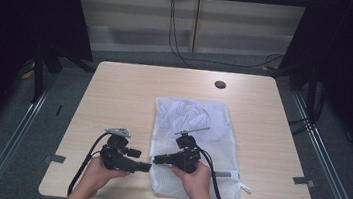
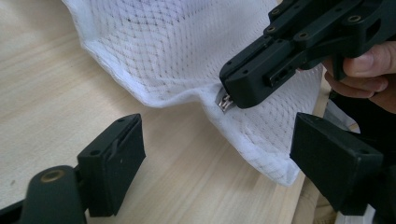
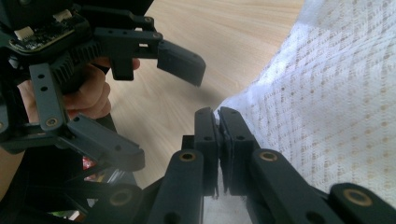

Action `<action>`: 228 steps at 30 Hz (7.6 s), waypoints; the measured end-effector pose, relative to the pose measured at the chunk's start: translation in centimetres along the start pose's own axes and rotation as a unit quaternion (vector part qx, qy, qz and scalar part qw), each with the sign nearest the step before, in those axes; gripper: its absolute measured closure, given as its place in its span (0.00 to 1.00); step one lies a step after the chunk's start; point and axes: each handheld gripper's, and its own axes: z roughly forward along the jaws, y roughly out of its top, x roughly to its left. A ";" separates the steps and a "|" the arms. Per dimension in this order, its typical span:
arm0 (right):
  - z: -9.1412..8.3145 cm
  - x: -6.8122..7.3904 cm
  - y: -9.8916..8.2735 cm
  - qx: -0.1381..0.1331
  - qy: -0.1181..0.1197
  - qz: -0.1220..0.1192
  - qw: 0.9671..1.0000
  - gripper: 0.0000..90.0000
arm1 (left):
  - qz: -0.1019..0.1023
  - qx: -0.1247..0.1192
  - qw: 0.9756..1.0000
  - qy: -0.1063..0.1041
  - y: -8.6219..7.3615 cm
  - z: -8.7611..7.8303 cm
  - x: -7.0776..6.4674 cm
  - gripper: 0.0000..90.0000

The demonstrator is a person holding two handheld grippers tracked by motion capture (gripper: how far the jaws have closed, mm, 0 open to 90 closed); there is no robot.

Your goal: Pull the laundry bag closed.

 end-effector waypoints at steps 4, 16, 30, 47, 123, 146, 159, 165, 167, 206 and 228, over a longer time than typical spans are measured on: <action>0.0 0.0 0.0 -0.002 -0.001 -0.001 1.000 0.96 | 0.001 0.005 1.000 -0.015 0.0 0.3 -0.2 0.24; -0.2 0.0 0.1 -0.005 0.000 0.002 1.000 0.96 | -0.002 0.024 0.998 -0.050 -0.3 1.7 -0.6 0.37; -0.3 0.1 0.1 -0.005 0.004 -0.001 1.000 0.96 | -0.005 0.027 0.998 -0.058 -0.2 2.7 -0.5 0.57; -0.5 0.2 0.2 -0.009 0.008 -0.001 1.000 0.96 | -0.031 0.017 0.997 -0.063 -0.1 3.1 -0.4 0.69; -2.6 -0.5 -0.4 -0.009 -0.012 -0.016 1.000 0.96 | -0.055 -0.003 0.998 -0.037 -0.2 3.3 -0.7 0.98; -3.6 -1.4 -0.7 -0.007 -0.013 -0.005 1.000 0.96 | -0.056 -0.004 0.998 -0.036 -0.3 3.1 -0.6 0.98; -3.9 -1.7 -0.9 -0.005 -0.013 -0.006 1.000 0.96 | -0.064 -0.005 0.997 -0.039 -0.3 3.0 -0.6 0.98; -4.0 -1.8 -0.9 -0.002 -0.016 -0.007 1.000 0.96 | -0.061 -0.004 0.997 -0.037 -0.3 3.0 -0.6 0.98; -4.1 -1.9 -0.9 -0.004 -0.020 -0.007 1.000 0.96 | -0.063 -0.008 0.997 -0.036 -0.3 2.9 -0.5 0.98; -4.8 -2.5 -1.3 -0.003 -0.017 0.001 1.000 0.96 | -0.063 -0.004 0.997 -0.036 -0.3 3.0 -0.6 0.98; -5.4 -3.0 -1.4 -0.005 -0.024 0.006 1.000 0.96 | -0.066 -0.008 0.997 -0.034 -0.4 3.0 -0.4 0.98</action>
